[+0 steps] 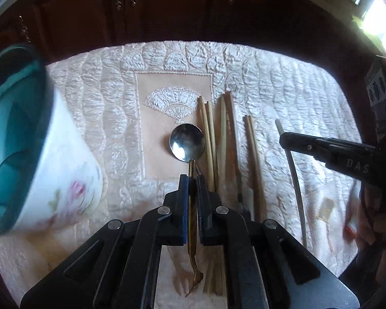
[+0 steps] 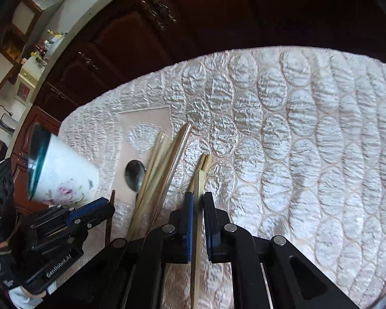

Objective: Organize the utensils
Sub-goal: 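Lift the fork and chopstick and carry both toward the white cup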

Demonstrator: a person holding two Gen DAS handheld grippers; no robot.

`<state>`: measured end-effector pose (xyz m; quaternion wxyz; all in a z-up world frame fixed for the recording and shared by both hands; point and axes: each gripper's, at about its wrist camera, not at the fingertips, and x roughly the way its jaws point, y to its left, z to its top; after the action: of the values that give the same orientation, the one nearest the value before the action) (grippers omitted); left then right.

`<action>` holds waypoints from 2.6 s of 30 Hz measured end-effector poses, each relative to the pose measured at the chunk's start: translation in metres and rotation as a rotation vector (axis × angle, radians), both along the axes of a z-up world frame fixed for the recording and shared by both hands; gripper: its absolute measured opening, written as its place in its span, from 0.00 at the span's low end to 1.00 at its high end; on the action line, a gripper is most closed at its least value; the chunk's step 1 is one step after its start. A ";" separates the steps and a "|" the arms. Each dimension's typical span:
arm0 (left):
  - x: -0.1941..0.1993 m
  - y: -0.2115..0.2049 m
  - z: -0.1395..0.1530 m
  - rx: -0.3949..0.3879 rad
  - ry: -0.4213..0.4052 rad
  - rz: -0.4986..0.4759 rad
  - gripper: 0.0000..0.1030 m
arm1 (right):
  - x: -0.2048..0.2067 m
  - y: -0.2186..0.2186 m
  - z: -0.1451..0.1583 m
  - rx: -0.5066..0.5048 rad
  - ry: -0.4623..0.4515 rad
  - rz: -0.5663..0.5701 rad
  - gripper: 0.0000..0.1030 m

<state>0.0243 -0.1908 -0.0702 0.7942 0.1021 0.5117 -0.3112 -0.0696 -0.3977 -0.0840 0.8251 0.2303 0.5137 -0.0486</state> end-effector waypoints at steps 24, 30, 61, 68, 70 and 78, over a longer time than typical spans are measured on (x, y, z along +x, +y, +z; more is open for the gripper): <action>-0.071 0.118 0.106 -0.221 -0.169 0.137 0.00 | -0.073 0.077 0.165 -0.111 -0.317 0.192 0.06; -0.068 0.135 0.091 -0.211 -0.125 0.190 0.01 | -0.074 0.084 0.176 -0.111 -0.344 0.202 0.05; -0.075 0.171 -0.047 0.108 -0.064 0.137 0.33 | -0.072 0.086 0.177 -0.086 -0.335 0.221 0.05; -0.071 0.171 -0.047 0.049 -0.031 0.092 0.09 | -0.065 0.092 0.180 -0.090 -0.339 0.235 0.05; -0.071 0.176 -0.042 0.003 -0.006 0.111 0.05 | -0.063 0.096 0.180 -0.088 -0.339 0.239 0.05; -0.079 0.197 0.012 -0.112 0.016 0.113 0.04 | -0.063 0.106 0.191 -0.086 -0.376 0.265 0.05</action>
<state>-0.0549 0.0063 -0.0580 0.8110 0.0259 0.5048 -0.2947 -0.1329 -0.2915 0.1069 0.9144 0.1307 0.3743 0.0819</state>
